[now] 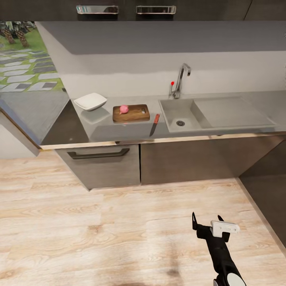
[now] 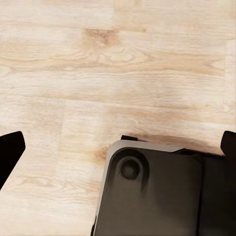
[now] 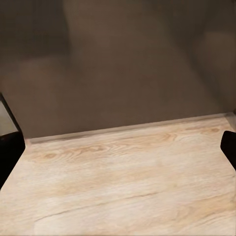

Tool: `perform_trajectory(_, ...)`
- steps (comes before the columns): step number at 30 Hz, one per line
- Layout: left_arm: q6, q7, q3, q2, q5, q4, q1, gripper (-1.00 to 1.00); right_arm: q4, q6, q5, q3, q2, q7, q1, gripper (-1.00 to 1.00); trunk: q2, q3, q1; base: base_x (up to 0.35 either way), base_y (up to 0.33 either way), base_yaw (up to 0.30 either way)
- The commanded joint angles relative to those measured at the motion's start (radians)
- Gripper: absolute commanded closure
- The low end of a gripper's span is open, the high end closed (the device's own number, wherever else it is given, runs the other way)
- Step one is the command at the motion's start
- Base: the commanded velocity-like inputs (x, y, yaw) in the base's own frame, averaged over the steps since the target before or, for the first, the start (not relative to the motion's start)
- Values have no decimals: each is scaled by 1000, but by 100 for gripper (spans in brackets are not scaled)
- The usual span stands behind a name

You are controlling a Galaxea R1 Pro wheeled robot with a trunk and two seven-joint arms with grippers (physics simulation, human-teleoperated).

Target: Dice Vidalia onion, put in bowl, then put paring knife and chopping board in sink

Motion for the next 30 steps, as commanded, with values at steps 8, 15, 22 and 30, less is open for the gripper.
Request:
perform_trajectory(8,-2,10,-7,1,5,12,0,-100,-1,3,9,0,1,-2,0,-100,-2,12,1,0,0,0)
perform_trajectory(15,-1,10,-7,-2,5,18,0,-100,-1,3,9,0,1,-2,-1,-100,-2,23,1,0,0,0)
perform_trajectory(22,0,10,-6,-3,5,36,0,-100,-1,3,9,0,1,-2,0,-100,-2,31,1,0,0,0)
perform_trajectory(30,0,10,-5,-3,5,38,0,-100,-1,4,9,1,0,-2,-1,-100,-2,32,1,0,0,0)
